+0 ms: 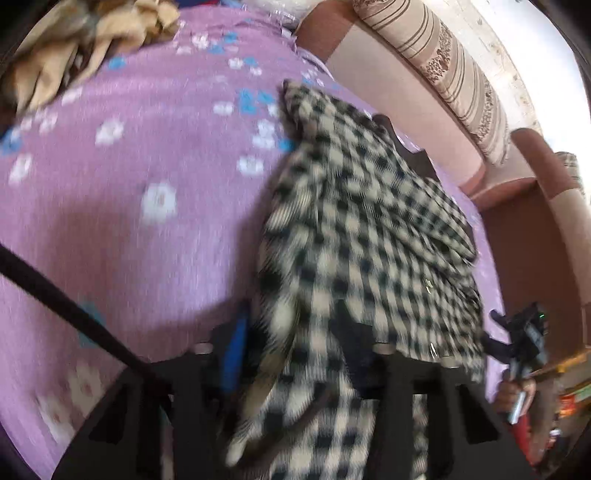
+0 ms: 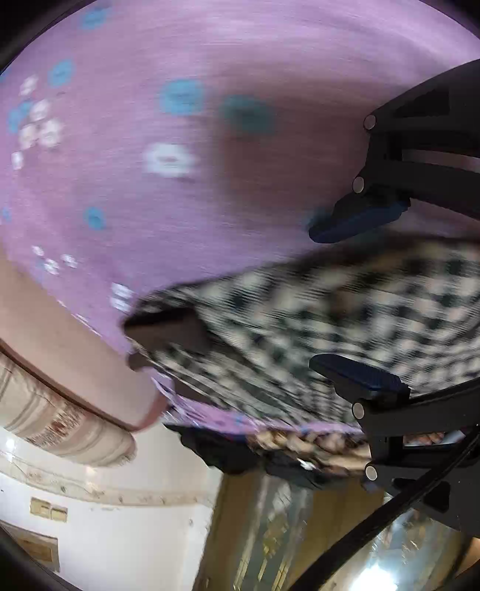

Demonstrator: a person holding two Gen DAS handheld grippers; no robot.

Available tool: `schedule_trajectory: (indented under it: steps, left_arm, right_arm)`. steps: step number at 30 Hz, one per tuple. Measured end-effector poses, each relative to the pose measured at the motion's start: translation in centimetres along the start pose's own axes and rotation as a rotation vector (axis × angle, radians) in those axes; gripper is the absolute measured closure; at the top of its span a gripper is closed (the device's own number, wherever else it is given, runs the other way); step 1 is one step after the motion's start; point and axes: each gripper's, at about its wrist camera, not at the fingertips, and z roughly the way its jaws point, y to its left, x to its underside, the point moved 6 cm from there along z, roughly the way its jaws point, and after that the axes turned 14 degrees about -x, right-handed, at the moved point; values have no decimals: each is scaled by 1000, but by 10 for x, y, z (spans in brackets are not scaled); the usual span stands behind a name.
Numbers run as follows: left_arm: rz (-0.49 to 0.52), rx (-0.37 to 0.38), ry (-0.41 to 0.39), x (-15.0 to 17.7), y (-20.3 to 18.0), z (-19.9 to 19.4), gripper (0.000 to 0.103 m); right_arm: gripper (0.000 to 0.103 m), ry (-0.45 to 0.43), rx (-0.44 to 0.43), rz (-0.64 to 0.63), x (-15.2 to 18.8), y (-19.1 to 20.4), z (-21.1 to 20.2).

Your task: Fold large clothes

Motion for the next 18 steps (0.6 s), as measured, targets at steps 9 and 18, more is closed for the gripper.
schedule_trajectory:
  steps: [9, 18]
  left_arm:
    - [-50, 93, 7, 69, 7, -27, 74]
    - [-102, 108, -8, 126, 24, -52, 72]
  right_arm:
    - [36, 102, -170, 11, 111, 16, -18]
    - [36, 125, -251, 80, 173, 10, -27]
